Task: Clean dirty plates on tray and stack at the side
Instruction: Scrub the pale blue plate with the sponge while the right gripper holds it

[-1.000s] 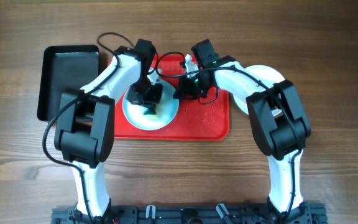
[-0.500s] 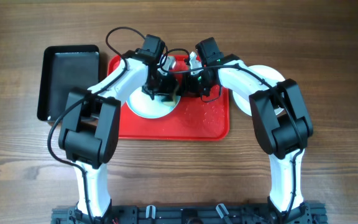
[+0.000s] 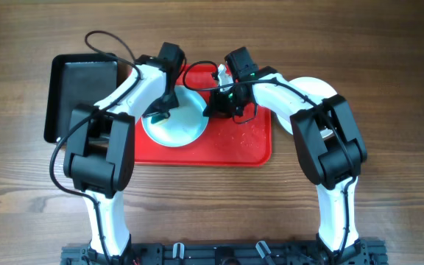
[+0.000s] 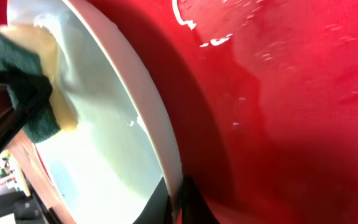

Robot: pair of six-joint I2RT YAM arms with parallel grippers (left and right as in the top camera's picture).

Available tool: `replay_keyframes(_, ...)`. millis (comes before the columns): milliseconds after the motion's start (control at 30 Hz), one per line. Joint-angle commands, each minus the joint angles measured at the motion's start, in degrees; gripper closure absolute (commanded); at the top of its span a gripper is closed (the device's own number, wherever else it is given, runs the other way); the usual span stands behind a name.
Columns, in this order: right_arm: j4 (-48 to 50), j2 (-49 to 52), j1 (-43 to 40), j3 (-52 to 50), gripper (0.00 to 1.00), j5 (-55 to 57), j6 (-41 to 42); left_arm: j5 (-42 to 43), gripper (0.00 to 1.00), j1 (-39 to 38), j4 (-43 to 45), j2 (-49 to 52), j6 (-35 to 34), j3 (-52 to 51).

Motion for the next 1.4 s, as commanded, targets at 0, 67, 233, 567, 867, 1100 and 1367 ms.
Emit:
replay_keyframes(0, -0.83, 1.95, -0.87, -0.92, 0.96, 1.29, -0.15, 2.58, 0.96, 2.60, -3.10, 2.75, 2.01, -2.01)
replay_keyframes(67, -0.70, 1.95, -0.87, -0.92, 0.95, 1.29, -0.15, 11.13, 0.96, 2.29, -3.39, 2.75, 10.62, -2.01)
replay_keyframes(233, -0.76, 1.95, -0.87, -0.92, 0.96, 1.29, -0.17, 31.80, 0.96, 1.95, -4.61, 2.75, 29.73, -2.01)
replay_keyframes(567, -0.72, 1.95, -0.87, -0.92, 0.96, 1.44, -0.15, 47.41, 0.96, 1.95, -3.37, 2.75, 44.96, -2.01)
replay_keyframes(867, -0.72, 1.95, -0.87, -0.92, 0.96, 1.46, 0.02, 39.74, 0.96, 1.90, 11.41, 2.75, 31.10, -2.01)
replay_keyframes(1100, -0.94, 1.95, -0.87, -0.92, 0.96, 1.70, 0.02, 11.78, 0.96, 1.95, 15.23, 2.69, 13.14, -1.20)
replay_keyframes(1367, -0.98, 1.95, -0.87, -0.92, 0.96, 1.86, 0.02, -5.14, 0.96, 2.67, 8.74, 1.18, 10.12, 2.21)
